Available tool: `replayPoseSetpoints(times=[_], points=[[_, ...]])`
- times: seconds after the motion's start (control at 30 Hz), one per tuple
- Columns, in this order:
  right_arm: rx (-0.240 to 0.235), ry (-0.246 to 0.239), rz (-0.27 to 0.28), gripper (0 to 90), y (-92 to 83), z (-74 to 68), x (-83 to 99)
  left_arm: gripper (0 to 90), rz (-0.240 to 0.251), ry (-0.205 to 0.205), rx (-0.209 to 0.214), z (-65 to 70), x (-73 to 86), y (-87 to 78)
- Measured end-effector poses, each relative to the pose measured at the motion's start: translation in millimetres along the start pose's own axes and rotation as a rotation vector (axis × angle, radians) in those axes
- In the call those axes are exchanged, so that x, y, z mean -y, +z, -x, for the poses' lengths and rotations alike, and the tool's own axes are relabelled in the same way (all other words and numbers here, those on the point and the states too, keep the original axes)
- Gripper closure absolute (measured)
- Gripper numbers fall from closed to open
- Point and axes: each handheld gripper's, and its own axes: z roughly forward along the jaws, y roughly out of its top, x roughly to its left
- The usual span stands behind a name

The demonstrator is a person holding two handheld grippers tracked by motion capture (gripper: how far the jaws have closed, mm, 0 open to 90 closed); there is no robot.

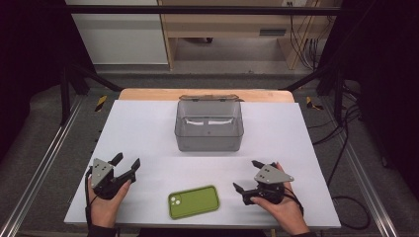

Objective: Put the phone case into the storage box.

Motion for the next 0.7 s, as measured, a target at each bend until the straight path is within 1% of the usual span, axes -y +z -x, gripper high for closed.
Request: replayPoseSetpoints(times=[0.07,0.13,0.17,0.23,0.3,0.33,0.37,0.43,0.5,0.57,0.6,0.63,0.67,0.7], points=[[-0.058,-0.029,-0.013,5.9,4.8,-10.7,-7.7,18.6,0.017,-0.009,-0.004,-3.5,0.3,0.3],[-0.087,-0.059,-0.027,6.0,9.5,-21.8,-14.9,11.7,0.014,-0.009,-0.009,-5.5,1.3,1.3],[-0.105,-0.073,-0.038,6.0,11.9,-27.4,-18.3,9.1,0.015,-0.016,-0.01,-6.2,1.9,1.6],[-0.147,-0.095,-0.064,6.3,16.4,-38.5,-24.3,5.4,0.018,-0.026,-0.006,-7.2,2.7,2.0],[-0.19,-0.12,-0.089,8.1,19.9,-49.5,-28.3,3.3,0.018,-0.023,-0.008,-7.5,3.3,3.1],[-0.212,-0.132,-0.098,8.9,21.3,-54.7,-29.6,2.2,0.015,-0.024,-0.017,-7.4,3.9,3.7],[-0.231,-0.148,-0.11,11.5,22.4,-59.3,-30.6,1.8,0.011,-0.023,-0.026,-7.6,4.4,4.1],[-0.254,-0.178,-0.125,16.1,24.5,-66.6,-31.3,1.8,0.007,-0.014,-0.046,-7.0,4.3,5.2],[-0.284,-0.196,-0.139,22.1,26.5,-71.8,-31.1,1.8,0.005,-0.007,-0.037,-5.4,4.3,5.9],[-0.307,-0.202,-0.153,29.2,28.4,-75.0,-30.3,1.8,-0.005,0.011,-0.037,-2.5,4.2,5.4],[-0.324,-0.199,-0.154,34.9,29.2,-76.3,-30.0,1.8,-0.004,0.028,-0.041,-0.9,3.5,4.5],[-0.344,-0.198,-0.151,38.5,29.9,-77.9,-29.6,1.8,0.005,0.04,-0.038,0.6,2.6,3.6],[-0.362,-0.208,-0.153,42.3,30.9,-79.4,-29.2,1.8,0.01,0.049,-0.026,1.5,1.8,2.7],[-0.379,-0.217,-0.16,46.7,31.8,-80.8,-28.8,1.8,0.015,0.048,-0.018,2.5,1.7,2.1]])
